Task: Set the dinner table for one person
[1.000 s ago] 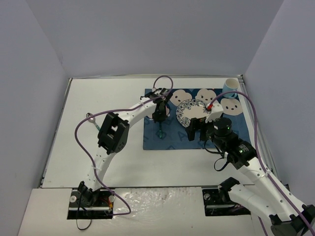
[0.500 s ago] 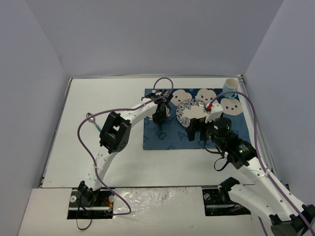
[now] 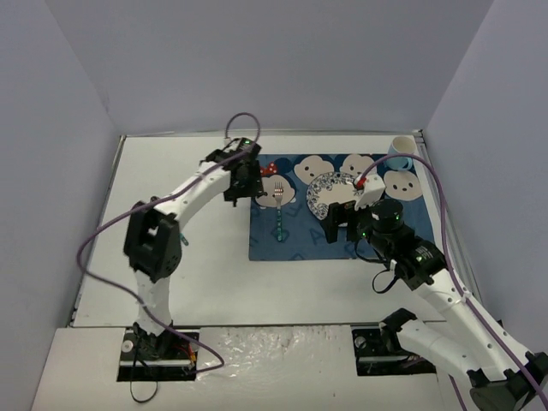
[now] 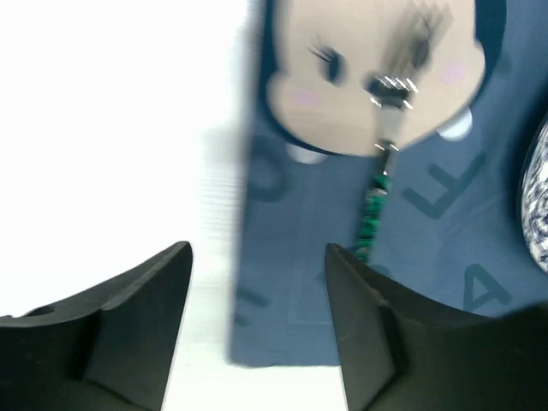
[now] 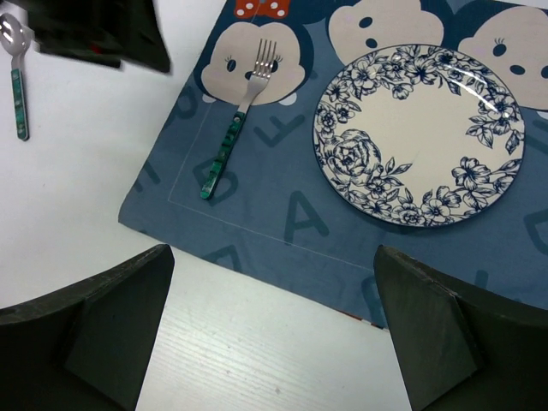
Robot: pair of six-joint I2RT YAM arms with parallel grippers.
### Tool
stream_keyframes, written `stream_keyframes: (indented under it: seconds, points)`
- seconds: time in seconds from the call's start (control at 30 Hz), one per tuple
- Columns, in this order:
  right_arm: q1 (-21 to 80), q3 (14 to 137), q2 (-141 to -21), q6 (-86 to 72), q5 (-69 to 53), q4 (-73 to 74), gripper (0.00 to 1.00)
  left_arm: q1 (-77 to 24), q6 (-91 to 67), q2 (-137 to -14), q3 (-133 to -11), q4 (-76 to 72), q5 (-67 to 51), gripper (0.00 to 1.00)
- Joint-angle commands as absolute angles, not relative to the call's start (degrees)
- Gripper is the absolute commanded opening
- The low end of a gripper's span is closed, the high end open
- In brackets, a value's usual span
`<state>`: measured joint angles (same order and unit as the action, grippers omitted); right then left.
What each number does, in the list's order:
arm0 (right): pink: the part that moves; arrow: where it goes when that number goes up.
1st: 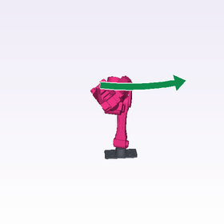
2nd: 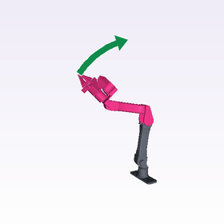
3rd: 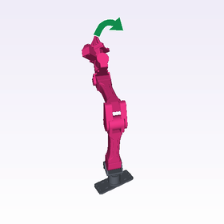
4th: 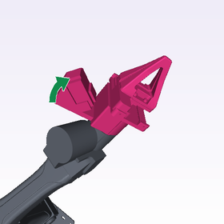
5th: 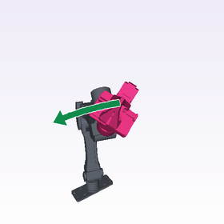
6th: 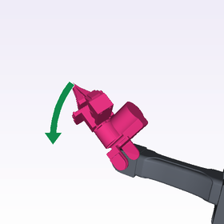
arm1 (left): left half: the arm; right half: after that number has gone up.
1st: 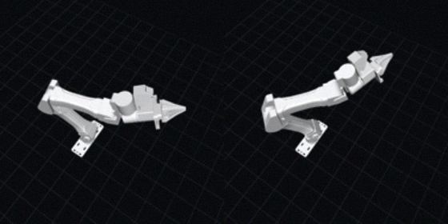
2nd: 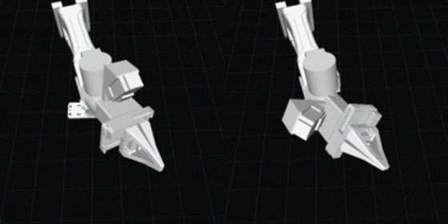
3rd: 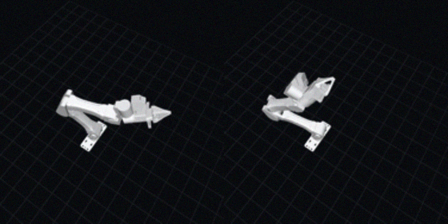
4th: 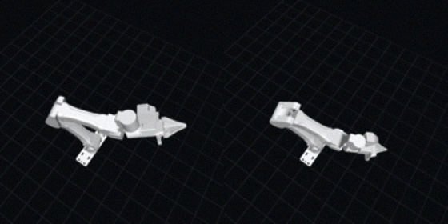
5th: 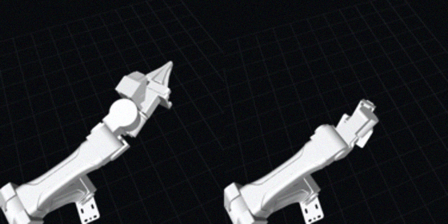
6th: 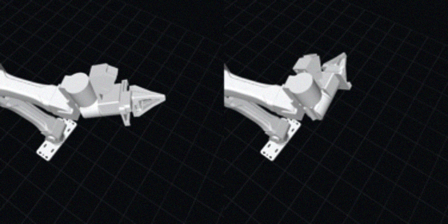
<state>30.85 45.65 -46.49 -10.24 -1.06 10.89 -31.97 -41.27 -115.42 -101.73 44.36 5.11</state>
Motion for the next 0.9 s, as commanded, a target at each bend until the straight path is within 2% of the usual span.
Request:
stream_keyframes:
  seconds: [0.0,0.07,0.17,0.3,0.37,0.6,0.87]
  points:
    - [31.2,49.5,-49.2,-8.1,-4.4,8.0,1.00,-21.1,-35.8,-97.4,-89.6,37.2,4.7,0.64]
    - [31.3,50.0,-50.7,-7.3,-6.0,7.6,1.00,-14.7,-32.4,-91.5,-81.5,34.4,2.6,0.69]
    - [31.4,50.2,-52.6,-6.5,-8.3,6.4,1.00,-4.9,-29.1,-87.4,-74.2,28.7,-3.4,0.71]
    - [31.6,49.8,-54.3,-6.0,-11.7,3.7,1.00,8.9,-26.9,-87.0,-68.1,22.2,-12.4,0.71]
    - [31.7,49.4,-55.1,-5.7,-13.2,2.7,1.00,12.5,-25.5,-88.9,-66.5,18.6,-15.6,0.71]
    - [31.8,49.0,-57.0,-4.5,-16.7,0.7,1.00,19.4,-21.5,-98.4,-67.1,11.1,-24.7,0.64]
    - [31.8,49.0,-57.8,-3.9,-17.8,0.6,1.00,21.1,-17.1,-106.3,-70.5,9.8,-30.4,0.61]
